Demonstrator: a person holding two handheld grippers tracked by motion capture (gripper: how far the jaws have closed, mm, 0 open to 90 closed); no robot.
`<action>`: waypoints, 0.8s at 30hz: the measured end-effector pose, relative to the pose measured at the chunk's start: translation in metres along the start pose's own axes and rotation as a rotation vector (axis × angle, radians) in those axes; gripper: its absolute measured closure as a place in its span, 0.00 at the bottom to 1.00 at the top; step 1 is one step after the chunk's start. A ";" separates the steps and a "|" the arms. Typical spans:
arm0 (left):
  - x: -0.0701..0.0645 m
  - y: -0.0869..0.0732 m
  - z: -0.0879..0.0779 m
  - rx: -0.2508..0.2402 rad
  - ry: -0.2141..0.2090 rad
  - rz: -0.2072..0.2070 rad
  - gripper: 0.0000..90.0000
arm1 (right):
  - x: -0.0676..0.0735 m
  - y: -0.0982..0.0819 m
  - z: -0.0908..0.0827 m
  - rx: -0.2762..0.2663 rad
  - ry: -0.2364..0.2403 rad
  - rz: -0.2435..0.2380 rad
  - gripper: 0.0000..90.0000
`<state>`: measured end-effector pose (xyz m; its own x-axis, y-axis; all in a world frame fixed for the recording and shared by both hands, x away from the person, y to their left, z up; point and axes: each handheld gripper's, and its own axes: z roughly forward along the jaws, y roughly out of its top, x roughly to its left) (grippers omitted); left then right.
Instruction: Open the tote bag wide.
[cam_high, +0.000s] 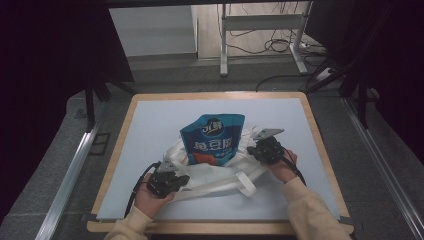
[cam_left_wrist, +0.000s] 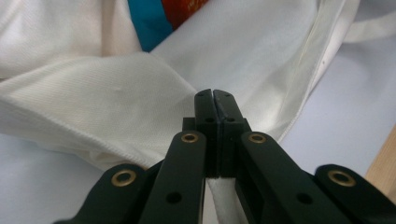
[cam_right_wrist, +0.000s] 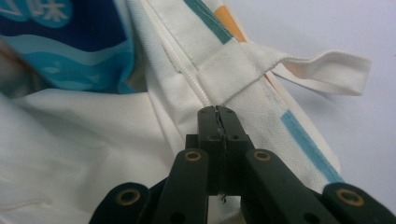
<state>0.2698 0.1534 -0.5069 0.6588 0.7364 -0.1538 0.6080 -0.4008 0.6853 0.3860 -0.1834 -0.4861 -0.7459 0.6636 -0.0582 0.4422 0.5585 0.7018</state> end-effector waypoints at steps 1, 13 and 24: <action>0.000 -0.001 0.002 0.006 -0.004 -0.001 1.00 | -0.002 0.001 0.001 0.004 -0.003 -0.003 0.99; -0.002 -0.003 0.010 0.031 -0.017 0.017 1.00 | -0.015 0.000 0.012 0.004 0.004 0.086 0.99; -0.006 0.000 -0.001 -0.040 -0.016 0.023 1.00 | -0.006 -0.001 -0.013 -0.117 0.015 0.077 0.99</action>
<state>0.2653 0.1496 -0.5048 0.6795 0.7183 -0.1493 0.5751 -0.3952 0.7163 0.3840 -0.1945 -0.4776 -0.7198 0.6941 0.0093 0.4379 0.4436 0.7820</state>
